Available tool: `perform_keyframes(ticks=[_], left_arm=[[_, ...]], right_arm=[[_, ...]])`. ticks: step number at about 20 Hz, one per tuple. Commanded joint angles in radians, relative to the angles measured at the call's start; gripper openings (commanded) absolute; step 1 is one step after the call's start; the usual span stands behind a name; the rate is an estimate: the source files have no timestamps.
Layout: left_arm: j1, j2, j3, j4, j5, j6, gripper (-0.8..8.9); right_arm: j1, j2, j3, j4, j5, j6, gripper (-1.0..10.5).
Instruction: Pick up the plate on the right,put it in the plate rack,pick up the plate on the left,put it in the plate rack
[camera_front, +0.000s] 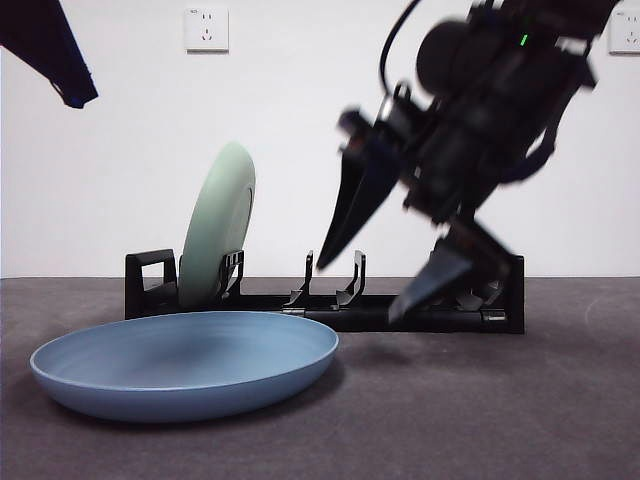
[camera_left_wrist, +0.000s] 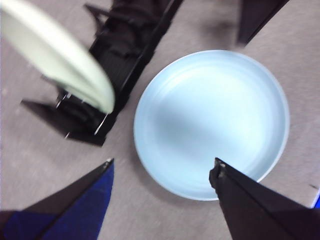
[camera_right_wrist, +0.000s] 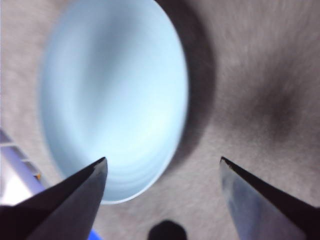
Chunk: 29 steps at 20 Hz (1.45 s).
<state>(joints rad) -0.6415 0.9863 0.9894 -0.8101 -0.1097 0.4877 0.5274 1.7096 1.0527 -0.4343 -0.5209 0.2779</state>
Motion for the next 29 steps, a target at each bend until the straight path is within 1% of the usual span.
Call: perform_keyframes(ticks=[1,4,5,7,8,9,13,16,17,18,19,21,23,26,29], left_arm=[[-0.019,-0.002,0.001,0.010,0.001,0.011,3.32],[-0.047,-0.002,0.001,0.019,0.001,0.014,3.32],[-0.056,-0.002,0.001,0.023,0.001,0.015,3.32],[-0.074,-0.001,0.001,0.031,0.002,0.024,3.32],[-0.083,-0.001,0.001,0.031,0.003,0.042,3.32],[-0.092,-0.001,0.001,0.032,0.002,0.046,3.32],[-0.107,-0.001,0.001,0.031,-0.019,0.048,3.32],[-0.120,-0.001,0.001,0.030,-0.019,0.048,3.32],[-0.126,-0.001,0.001,0.030,-0.019,0.048,3.32],[-0.132,-0.001,0.001,0.031,-0.019,0.048,3.32],[-0.137,-0.001,0.001,0.031,-0.018,0.048,3.32],[-0.149,0.000,0.001,0.030,-0.016,0.048,3.33],[-0.168,0.000,0.001,0.031,-0.007,0.049,3.33],[-0.221,0.011,0.001,0.021,0.060,0.100,3.33],[-0.305,0.051,0.001,-0.010,0.063,0.151,3.33]], right_arm=[[0.006,0.056,0.000,0.024,-0.004,0.013,3.7],[0.016,0.098,0.000,0.072,-0.005,0.040,2.6],[0.020,0.101,0.000,0.086,-0.005,0.045,2.5],[0.033,0.104,0.000,0.121,-0.004,0.080,2.3],[0.037,0.104,0.000,0.128,-0.002,0.093,1.6],[0.039,0.105,0.000,0.128,-0.001,0.098,1.4],[0.043,0.116,0.000,0.131,0.027,0.105,1.3],[0.044,0.123,0.000,0.142,0.029,0.118,1.2],[0.045,0.126,0.000,0.142,0.029,0.118,1.0],[0.047,0.131,0.000,0.142,0.031,0.118,0.0],[0.050,0.134,0.000,0.142,0.038,0.118,-0.2],[0.057,0.135,0.000,0.142,0.079,0.129,-0.2],[0.056,0.127,0.000,0.138,0.077,0.151,-0.2],[0.042,0.065,0.004,0.095,0.076,0.170,-0.2],[0.021,-0.029,0.011,0.026,0.079,0.168,-0.2]])
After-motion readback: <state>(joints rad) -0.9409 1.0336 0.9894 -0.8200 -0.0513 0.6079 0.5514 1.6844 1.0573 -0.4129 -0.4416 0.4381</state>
